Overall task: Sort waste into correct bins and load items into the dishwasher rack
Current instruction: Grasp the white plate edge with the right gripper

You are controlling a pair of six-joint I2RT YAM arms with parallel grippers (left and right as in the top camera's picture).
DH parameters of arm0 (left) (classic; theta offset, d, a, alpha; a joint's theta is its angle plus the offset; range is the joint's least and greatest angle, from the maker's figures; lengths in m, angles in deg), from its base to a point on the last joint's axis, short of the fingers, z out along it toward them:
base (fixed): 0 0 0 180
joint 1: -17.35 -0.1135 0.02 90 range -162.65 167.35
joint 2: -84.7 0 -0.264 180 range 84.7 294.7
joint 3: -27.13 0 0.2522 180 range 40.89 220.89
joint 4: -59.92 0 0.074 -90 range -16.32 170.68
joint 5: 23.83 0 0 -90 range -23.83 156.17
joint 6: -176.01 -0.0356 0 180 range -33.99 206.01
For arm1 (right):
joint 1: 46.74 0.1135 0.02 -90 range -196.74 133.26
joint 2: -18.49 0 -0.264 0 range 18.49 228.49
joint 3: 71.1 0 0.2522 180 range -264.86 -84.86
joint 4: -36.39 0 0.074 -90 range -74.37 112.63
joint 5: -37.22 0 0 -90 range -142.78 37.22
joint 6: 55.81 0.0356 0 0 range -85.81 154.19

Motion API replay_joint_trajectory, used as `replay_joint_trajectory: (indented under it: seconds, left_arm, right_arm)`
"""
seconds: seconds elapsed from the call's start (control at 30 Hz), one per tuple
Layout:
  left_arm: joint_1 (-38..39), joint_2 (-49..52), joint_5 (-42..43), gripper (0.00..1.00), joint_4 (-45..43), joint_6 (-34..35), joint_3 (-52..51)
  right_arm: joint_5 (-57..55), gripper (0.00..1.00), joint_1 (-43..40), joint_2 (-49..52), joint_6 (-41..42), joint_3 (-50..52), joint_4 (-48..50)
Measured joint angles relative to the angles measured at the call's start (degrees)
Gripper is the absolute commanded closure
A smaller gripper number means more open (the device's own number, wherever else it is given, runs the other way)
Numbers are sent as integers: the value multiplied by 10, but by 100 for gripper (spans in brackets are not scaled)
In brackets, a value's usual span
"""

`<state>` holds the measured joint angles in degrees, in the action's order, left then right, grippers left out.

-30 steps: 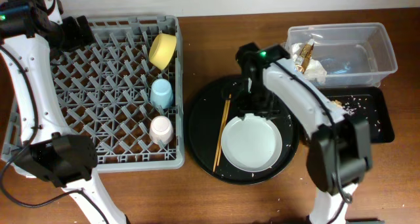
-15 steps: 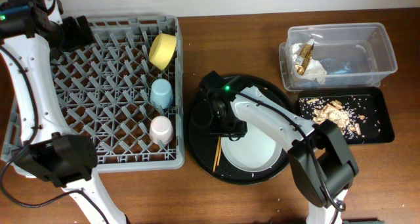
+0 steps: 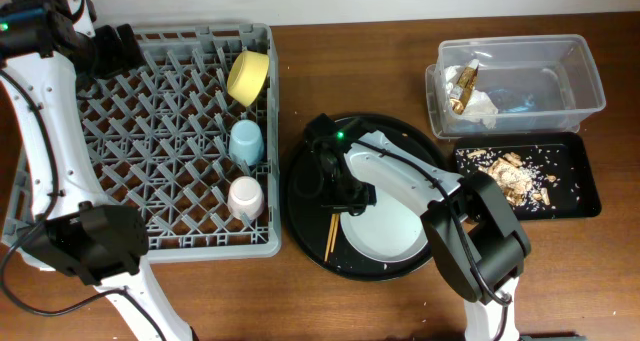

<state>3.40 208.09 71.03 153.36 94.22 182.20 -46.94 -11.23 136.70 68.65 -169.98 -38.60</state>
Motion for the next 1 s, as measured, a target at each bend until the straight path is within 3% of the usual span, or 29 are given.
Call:
replay_joint_trajectory:
  seconds: [0.27, 0.37, 0.47, 0.67, 1.0]
  left_arm:
    - [0, 0, 0, 1, 0, 0, 0]
    - [0, 0, 0, 1, 0, 0, 0]
    - [0, 0, 0, 1, 0, 0, 0]
    - [0, 0, 0, 1, 0, 0, 0]
    - [0, 0, 0, 1, 0, 0, 0]
  right_arm:
    - [0, 76, -33, 2, -44, -20, -39]
    - [0, 63, -51, 2, -81, -20, -37]
    - [7, 62, -50, 2, -96, -23, -40]
    - [10, 60, -64, 7, -90, -138, -92]
    - [-58, 60, -5, 10, -74, -10, -23]
